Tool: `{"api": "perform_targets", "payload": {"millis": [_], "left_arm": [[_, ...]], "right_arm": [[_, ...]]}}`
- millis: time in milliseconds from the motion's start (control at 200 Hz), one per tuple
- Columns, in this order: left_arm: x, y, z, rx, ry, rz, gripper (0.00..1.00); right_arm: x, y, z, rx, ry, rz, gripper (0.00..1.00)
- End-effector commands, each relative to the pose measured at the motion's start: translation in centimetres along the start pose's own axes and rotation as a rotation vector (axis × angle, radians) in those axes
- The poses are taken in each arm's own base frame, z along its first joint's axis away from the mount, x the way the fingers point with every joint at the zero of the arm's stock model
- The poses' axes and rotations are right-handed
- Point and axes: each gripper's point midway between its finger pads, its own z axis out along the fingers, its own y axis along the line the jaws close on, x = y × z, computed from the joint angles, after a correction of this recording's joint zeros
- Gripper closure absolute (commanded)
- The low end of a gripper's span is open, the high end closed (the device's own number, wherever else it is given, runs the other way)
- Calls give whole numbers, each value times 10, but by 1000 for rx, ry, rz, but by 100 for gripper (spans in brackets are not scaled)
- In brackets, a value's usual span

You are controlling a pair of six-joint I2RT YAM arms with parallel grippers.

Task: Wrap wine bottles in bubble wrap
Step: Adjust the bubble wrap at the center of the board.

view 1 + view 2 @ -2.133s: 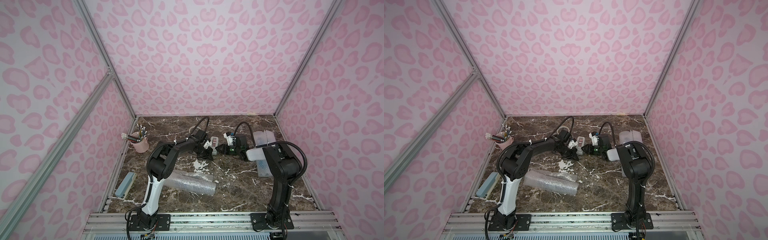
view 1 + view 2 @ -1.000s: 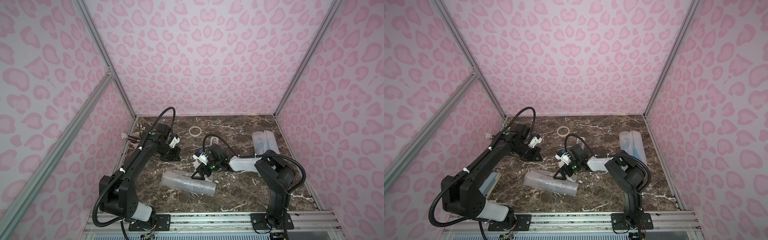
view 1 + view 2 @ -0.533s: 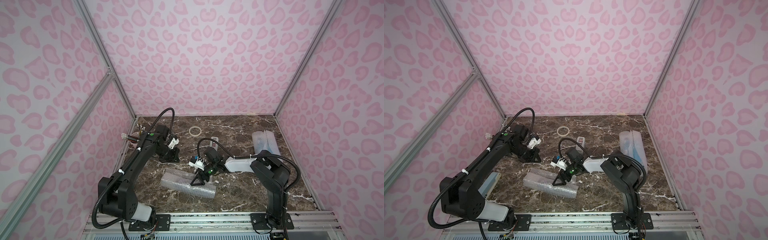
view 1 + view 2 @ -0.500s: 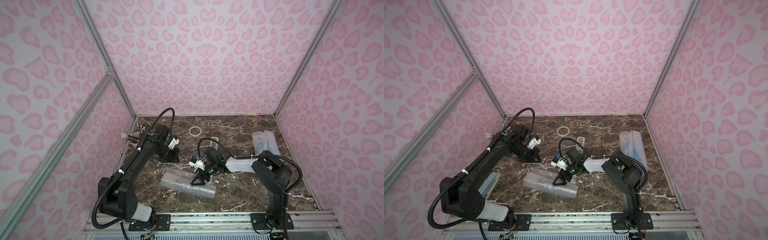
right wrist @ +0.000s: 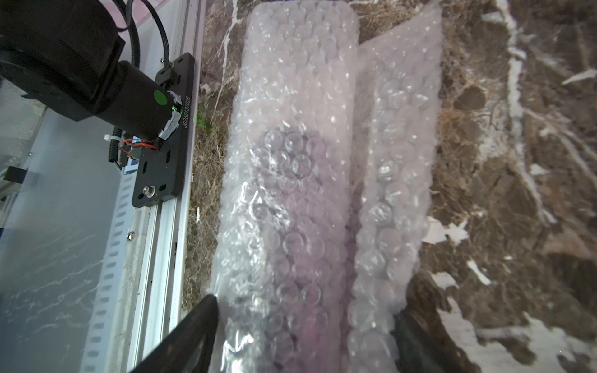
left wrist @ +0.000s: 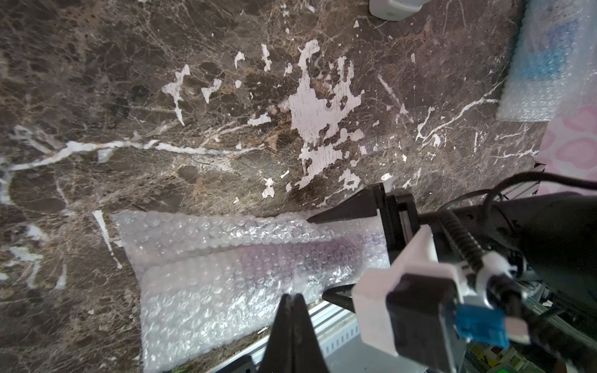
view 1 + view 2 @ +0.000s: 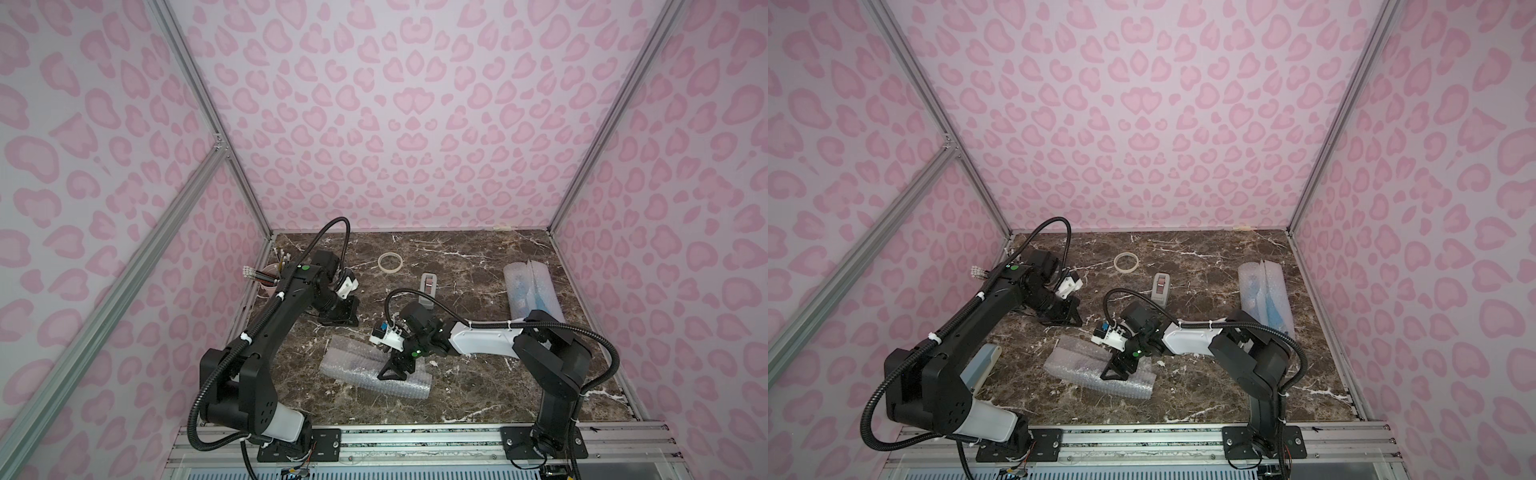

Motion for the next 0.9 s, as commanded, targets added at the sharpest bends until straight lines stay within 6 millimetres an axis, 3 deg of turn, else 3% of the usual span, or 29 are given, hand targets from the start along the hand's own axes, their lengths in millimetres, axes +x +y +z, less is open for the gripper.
{"api": "perform_targets", "payload": {"millis": [0,525,895], "left_arm": [[5,3,0,-16,21,2,96],[10,-3,4,49,40,-34,97],[43,-14,30,166,154,-148,98]], "right_arm": [[5,-2,2,67,22,-63,24],[4,20,4,309,6,-337,50],[17,28,6,480,40,-493,61]]}}
